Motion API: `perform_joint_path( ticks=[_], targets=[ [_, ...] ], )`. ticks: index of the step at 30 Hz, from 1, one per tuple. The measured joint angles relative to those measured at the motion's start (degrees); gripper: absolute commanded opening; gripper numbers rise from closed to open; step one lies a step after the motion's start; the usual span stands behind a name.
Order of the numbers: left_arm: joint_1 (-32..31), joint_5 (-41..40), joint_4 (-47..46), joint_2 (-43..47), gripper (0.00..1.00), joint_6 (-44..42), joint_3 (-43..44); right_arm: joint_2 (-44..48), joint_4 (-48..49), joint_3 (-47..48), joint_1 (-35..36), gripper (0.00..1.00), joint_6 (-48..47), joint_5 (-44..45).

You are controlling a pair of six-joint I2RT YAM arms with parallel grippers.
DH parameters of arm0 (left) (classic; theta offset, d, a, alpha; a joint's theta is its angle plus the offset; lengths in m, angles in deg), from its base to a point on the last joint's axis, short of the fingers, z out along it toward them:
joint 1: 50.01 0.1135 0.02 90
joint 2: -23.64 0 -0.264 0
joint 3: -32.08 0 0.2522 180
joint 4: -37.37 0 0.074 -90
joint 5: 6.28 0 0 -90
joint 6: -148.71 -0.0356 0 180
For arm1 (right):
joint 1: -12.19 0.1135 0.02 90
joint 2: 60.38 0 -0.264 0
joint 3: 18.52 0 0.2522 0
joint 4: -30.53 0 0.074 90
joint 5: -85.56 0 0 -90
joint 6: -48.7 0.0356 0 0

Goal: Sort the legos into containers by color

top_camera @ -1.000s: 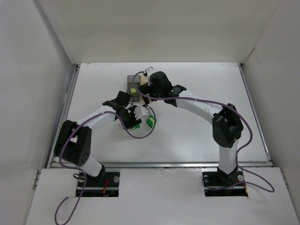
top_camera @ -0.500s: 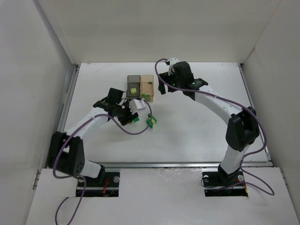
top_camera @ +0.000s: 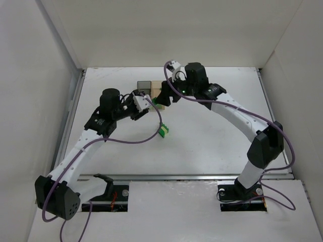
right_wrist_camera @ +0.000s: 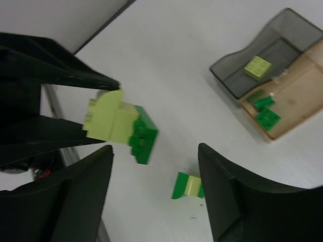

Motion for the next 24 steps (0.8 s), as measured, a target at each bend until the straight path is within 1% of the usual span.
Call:
perform_joint_path(
  ticks=[1, 2, 3, 4, 5, 9, 10, 13, 14, 15, 17, 18, 20, 21, 23, 24],
  targets=[
    [-0.13, -0.02, -0.59, 0.00, 0.00, 0.24, -0.04, -0.42, 0.09, 0.35, 0.50, 0.67, 0.04, -1.33],
    [-0.13, -0.04, -1.20, -0.07, 0.00, 0.57, -0.07, -0.74, 0.17, 0.52, 1.11, 0.61, 0.24, -2.62],
    [-0.13, -0.04, -1.36, -0.11, 0.00, 0.61, -0.07, -1.01, 0.20, 0.52, 1.55, 0.61, 0.55, -3.67],
    [-0.13, -0.07, -1.84, -0.26, 0.00, 0.85, -0.07, -1.27, 0.13, 0.52, 1.81, 0.58, 0.90, -4.72],
    [-0.13, -0.20, -2.34, -0.42, 0.00, 1.05, -0.07, -1.57, 0.13, 0.52, 1.88, 0.58, 1.01, -5.55],
    [-0.11, -0.52, -4.28, -0.72, 0.00, 2.29, -0.33, -3.08, 0.04, 0.72, 1.84, 0.50, 1.60, -6.99],
    [-0.11, -0.55, -4.59, -0.72, 0.00, 2.60, -0.33, -3.67, 0.07, 1.01, 1.84, 0.43, 1.70, -7.04],
    [-0.11, -0.55, -6.01, -0.72, 0.00, 3.61, -0.33, -5.44, 0.09, 1.75, 1.84, 0.32, 2.23, -7.17],
    [-0.11, -0.46, -6.32, -0.72, 0.00, 3.80, -0.33, -5.86, 0.11, 1.88, 1.84, 0.22, 2.49, -7.23],
    [-0.11, -0.48, -6.49, -0.72, 0.00, 3.89, -0.33, -6.25, 0.02, 2.12, 1.84, 0.20, 2.82, -7.45],
    [0.04, -1.03, -6.78, -0.72, 0.00, 4.02, -0.59, -7.06, -0.13, 3.34, 1.84, 0.21, 3.67, -7.96],
    [0.20, -1.31, -7.06, -0.72, 0.00, 4.00, -0.66, -7.45, -0.13, 4.00, 1.84, 0.32, 3.87, -8.02],
    [0.31, -1.60, -7.37, -0.70, 0.00, 3.98, -0.66, -8.33, -0.15, 5.25, 1.77, 0.46, 4.22, -8.61],
    [0.31, -1.75, -7.30, -0.70, 0.00, 3.93, -0.66, -8.61, -0.15, 5.60, 1.70, 0.57, 4.42, -9.27],
    [0.28, -1.88, -6.82, -0.68, 0.00, 3.87, -0.79, -8.87, -0.35, 5.92, 1.55, 0.64, 3.52, -9.86],
    [0.26, -1.95, -6.60, -0.61, 0.00, 3.87, -0.83, -8.98, -0.39, 5.99, 1.22, 0.66, 2.84, -10.23]
  ],
)
